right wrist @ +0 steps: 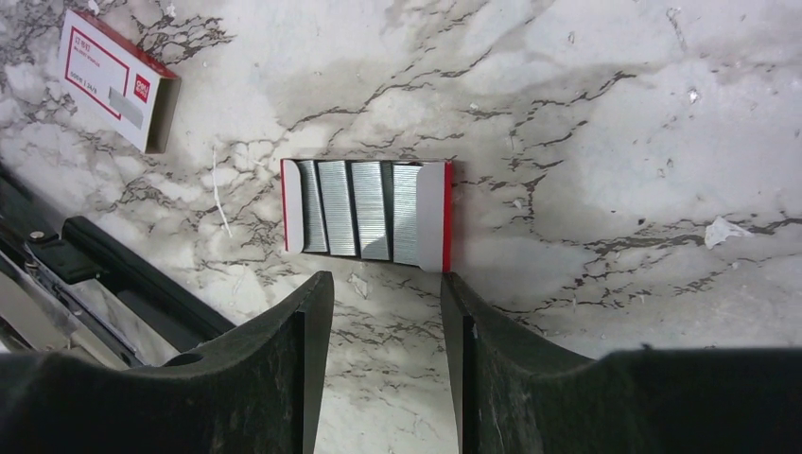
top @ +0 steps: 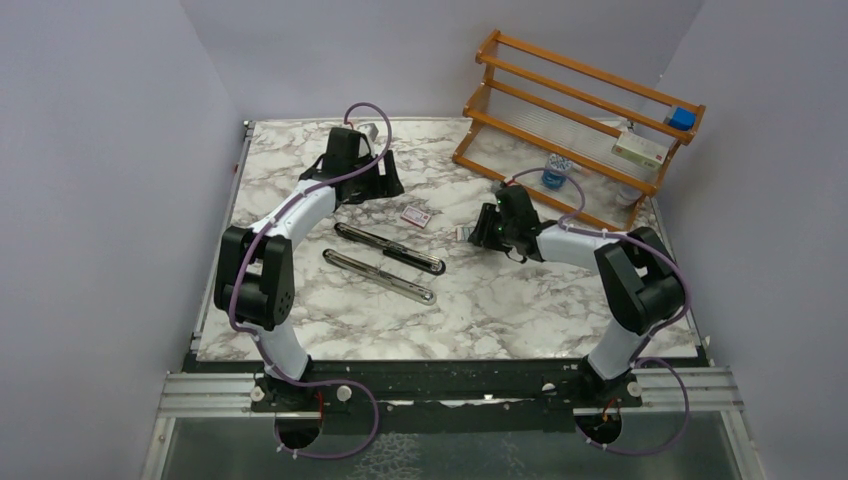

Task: Load the staples into the stapler

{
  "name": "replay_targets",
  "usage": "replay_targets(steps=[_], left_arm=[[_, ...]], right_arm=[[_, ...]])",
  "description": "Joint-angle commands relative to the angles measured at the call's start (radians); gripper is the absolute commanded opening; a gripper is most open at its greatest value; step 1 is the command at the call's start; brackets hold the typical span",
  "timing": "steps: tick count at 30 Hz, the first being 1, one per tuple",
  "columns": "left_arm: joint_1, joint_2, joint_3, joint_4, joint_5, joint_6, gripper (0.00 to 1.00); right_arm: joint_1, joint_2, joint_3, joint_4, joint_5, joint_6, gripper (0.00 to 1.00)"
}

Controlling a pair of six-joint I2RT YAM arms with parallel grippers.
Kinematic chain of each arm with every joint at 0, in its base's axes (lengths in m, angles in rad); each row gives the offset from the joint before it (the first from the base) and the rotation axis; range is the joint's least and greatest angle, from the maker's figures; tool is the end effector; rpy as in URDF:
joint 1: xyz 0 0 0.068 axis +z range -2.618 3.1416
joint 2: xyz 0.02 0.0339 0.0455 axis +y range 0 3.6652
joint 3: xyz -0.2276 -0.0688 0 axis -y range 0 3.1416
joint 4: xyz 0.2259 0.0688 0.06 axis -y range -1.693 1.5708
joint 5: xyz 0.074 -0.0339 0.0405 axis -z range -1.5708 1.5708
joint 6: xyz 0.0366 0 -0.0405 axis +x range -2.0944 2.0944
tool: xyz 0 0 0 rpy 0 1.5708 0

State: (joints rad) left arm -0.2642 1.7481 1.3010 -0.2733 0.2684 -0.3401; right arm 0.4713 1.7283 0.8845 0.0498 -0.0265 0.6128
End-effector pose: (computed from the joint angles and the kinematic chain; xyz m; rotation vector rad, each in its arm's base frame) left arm 0.3565 -0.1065 0.2219 0.0540 2.3377 -0.6153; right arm 0.2920 0.1499 0.1305 0.1589 2.4295 0.5416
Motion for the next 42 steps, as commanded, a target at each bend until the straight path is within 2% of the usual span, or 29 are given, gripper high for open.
replay_targets(steps=[1, 5, 15, 22, 26, 42], left_arm=[[-0.006, -0.031, -0.006, 0.000, -0.021, 0.000, 0.80], [-0.006, -0.034, -0.003, -0.003, -0.041, 0.008, 0.80], [-0.004, -0.017, 0.003, -0.008, -0.070, 0.019, 0.80], [-0.005, -0.005, 0.007, -0.008, -0.057, 0.012, 0.80], [-0.004, -0.006, 0.006, -0.008, -0.057, 0.012, 0.80], [-0.005, -0.009, 0.005, -0.007, -0.051, 0.011, 0.80]], right_arm=[[0.001, 0.041, 0.033, -0.004, 0.052, -0.063, 0.49], [0.002, 0.041, 0.043, 0.004, 0.049, -0.098, 0.49], [0.018, -0.110, 0.086, -0.076, 0.035, -0.221, 0.43], [0.042, 0.006, 0.235, -0.198, 0.049, -0.293, 0.28], [0.076, 0.062, 0.287, -0.223, 0.080, -0.315, 0.24], [0.127, 0.172, 0.413, -0.338, 0.274, -0.359, 0.21]])
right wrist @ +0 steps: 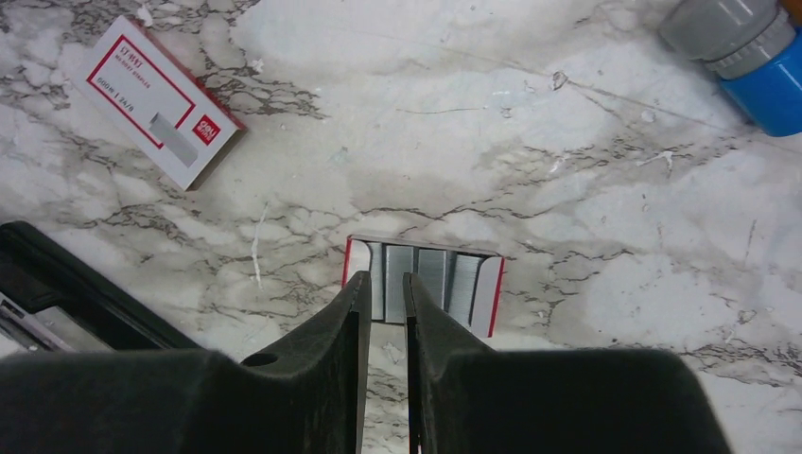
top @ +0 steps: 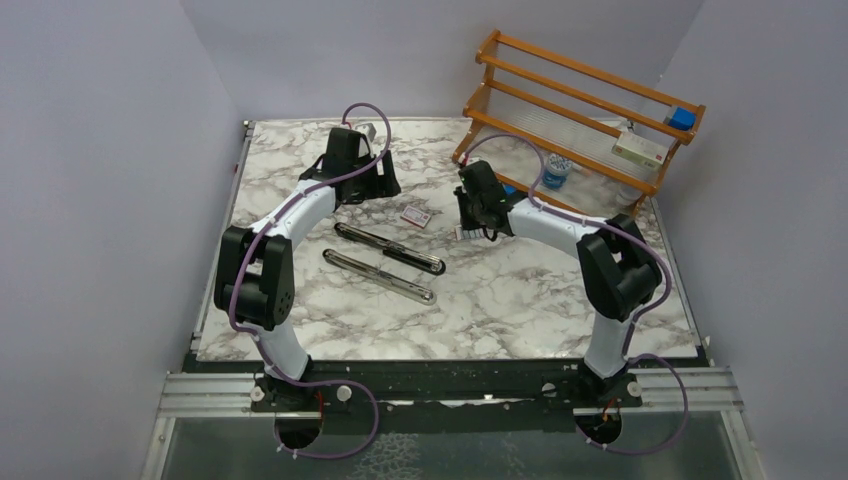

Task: Load the staples into the stapler

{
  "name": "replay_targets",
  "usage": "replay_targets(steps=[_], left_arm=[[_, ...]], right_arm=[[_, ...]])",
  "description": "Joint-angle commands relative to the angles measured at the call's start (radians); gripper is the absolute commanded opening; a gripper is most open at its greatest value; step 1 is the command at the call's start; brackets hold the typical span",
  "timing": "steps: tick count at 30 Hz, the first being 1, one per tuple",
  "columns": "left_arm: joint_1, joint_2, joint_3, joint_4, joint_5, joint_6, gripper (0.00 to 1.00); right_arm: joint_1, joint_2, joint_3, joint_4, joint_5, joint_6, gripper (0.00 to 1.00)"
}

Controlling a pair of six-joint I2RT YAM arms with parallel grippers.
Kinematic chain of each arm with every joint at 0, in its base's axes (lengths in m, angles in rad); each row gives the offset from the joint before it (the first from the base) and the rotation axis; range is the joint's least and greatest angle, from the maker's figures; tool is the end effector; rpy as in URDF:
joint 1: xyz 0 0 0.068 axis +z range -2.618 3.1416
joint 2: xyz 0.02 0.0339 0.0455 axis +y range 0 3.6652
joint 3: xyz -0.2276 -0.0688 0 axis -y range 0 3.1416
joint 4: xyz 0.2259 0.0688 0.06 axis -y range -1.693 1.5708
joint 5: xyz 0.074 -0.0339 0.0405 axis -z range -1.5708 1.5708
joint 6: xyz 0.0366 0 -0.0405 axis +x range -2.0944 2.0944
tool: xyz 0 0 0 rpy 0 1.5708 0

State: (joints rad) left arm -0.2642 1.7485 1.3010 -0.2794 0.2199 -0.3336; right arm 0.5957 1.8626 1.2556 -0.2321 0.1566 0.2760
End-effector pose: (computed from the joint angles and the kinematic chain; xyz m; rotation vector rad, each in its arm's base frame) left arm 0.3569 -0.1048 0.2209 0.0347 2.3407 -0.5557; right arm 0.3168 0.2078 0.1699 -0.3117 2.3875 0.2181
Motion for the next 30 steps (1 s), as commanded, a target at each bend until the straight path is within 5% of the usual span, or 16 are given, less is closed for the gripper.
replay_targets(steps=[1, 30], left_arm=[[-0.005, -0.010, 0.004, -0.001, -0.002, 0.005, 0.80], [-0.005, -0.006, 0.004, -0.002, -0.005, 0.007, 0.80]], right_arm=[[0.003, 0.044, 0.049, -0.067, 0.094, -0.023, 0.21], [0.002, 0.108, 0.066, -0.101, 0.068, -0.016, 0.18]])
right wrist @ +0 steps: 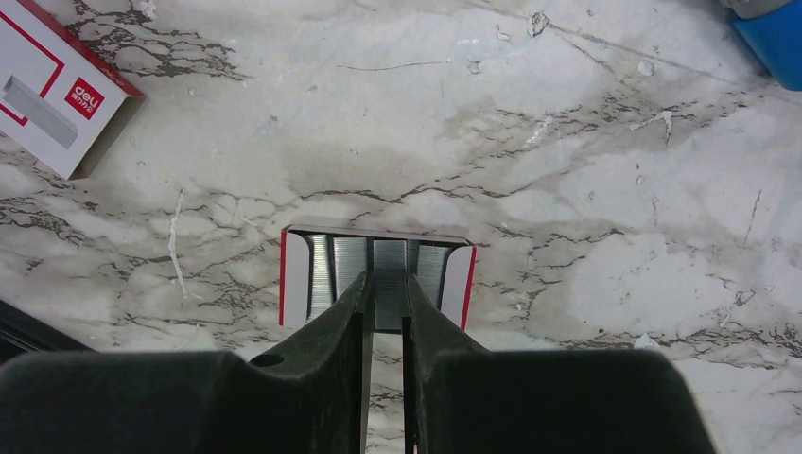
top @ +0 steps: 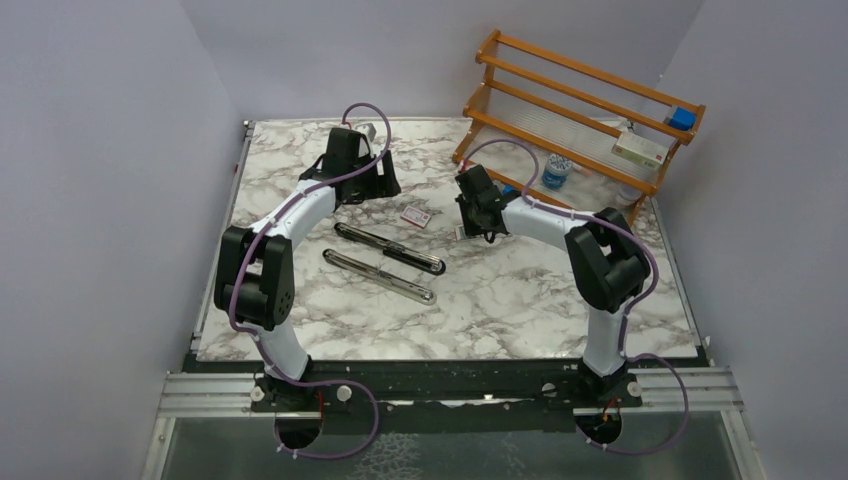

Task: Load the staples into the stapler

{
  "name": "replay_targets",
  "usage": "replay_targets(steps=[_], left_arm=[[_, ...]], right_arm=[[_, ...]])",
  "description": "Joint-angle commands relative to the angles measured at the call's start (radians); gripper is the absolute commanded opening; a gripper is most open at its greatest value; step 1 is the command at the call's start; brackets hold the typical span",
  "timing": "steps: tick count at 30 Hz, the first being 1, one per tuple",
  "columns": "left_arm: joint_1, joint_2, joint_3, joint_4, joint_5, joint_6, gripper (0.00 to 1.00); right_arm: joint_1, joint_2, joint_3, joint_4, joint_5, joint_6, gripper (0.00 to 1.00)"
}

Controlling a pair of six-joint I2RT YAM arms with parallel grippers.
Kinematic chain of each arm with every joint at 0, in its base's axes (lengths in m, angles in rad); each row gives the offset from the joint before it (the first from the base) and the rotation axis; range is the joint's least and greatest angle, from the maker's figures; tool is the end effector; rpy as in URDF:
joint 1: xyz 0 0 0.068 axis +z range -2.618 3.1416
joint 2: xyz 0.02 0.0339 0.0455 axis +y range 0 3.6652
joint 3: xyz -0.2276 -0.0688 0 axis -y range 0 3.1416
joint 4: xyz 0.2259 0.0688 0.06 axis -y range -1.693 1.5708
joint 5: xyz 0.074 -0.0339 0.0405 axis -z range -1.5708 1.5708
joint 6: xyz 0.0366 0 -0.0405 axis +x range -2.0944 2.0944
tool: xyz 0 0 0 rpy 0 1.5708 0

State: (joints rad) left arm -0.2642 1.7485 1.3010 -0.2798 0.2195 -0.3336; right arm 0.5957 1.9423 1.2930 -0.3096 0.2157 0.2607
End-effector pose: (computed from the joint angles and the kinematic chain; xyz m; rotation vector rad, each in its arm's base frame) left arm 0.3568 -0.1048 0.2209 0.0344 2.3411 -0.5552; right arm 0.3205 0.2078 0.1469 -0.3322 2.4771 0.0816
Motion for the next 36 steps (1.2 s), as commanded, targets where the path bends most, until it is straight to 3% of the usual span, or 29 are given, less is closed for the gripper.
replay_targets(steps=[1, 36], left_arm=[[-0.006, -0.007, 0.004, -0.002, -0.005, 0.007, 0.80], [-0.005, 0.000, 0.006, -0.001, -0.005, 0.009, 0.79]], right_arm=[[0.002, 0.031, 0.029, -0.025, 0.007, -0.001, 0.18], [0.003, 0.033, 0.000, -0.098, 0.052, 0.007, 0.14]])
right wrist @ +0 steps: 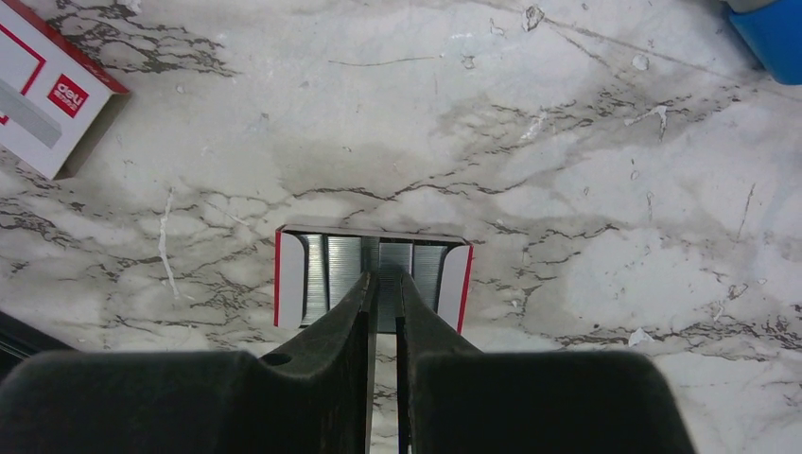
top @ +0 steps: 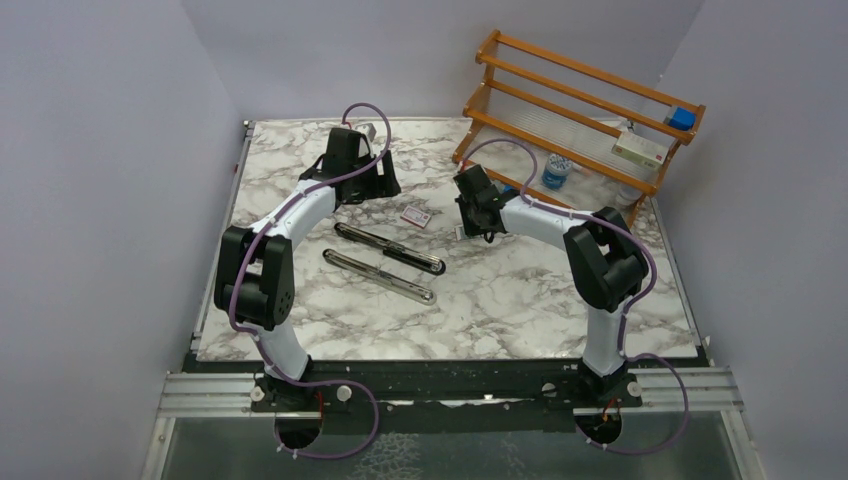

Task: Load the staples into the stapler

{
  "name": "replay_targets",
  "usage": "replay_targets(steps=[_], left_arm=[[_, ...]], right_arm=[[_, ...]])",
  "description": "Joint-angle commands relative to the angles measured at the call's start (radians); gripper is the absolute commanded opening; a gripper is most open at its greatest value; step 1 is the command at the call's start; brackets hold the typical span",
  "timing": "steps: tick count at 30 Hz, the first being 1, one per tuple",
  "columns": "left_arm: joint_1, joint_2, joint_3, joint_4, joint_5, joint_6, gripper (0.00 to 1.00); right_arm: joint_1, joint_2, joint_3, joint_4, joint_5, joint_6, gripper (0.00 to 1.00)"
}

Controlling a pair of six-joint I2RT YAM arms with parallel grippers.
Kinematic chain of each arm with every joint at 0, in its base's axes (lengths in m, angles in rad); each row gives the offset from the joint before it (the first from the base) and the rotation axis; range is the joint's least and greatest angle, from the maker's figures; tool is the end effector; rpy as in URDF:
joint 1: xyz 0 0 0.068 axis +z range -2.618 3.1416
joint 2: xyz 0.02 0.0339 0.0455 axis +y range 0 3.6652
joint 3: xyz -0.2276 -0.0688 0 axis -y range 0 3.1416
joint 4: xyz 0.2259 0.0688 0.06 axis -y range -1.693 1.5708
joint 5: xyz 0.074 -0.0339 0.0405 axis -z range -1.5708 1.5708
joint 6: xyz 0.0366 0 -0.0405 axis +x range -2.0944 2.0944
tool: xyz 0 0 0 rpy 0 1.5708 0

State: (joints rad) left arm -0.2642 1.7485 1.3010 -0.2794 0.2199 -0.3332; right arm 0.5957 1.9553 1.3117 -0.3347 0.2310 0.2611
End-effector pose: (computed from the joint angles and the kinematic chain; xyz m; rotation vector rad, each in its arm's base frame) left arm 0.3569 -0.1048 0.2209 0.0352 2.3407 -0.5556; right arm 0.3220 0.2081 0.1460 -0.3303 2.4897 0.0534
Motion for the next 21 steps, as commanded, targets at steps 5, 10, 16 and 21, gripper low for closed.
replay_targets(steps=[5, 10, 16, 21], left_arm=[[-0.005, 0.002, 0.007, -0.002, -0.005, 0.008, 0.79], [-0.004, 0.006, 0.008, -0.001, -0.004, 0.008, 0.79], [-0.004, 0.008, 0.007, -0.002, -0.004, 0.008, 0.79], [-0.005, 0.009, 0.007, -0.002, -0.002, 0.008, 0.79]], right_arm=[[0.002, 0.017, -0.026, -0.072, 0.027, 0.007, 0.14], [0.002, 0.022, -0.025, -0.061, -0.008, 0.004, 0.19], [0.003, 0.041, -0.001, -0.064, -0.050, 0.004, 0.21], [0.002, 0.050, 0.003, -0.069, -0.037, 0.002, 0.17]])
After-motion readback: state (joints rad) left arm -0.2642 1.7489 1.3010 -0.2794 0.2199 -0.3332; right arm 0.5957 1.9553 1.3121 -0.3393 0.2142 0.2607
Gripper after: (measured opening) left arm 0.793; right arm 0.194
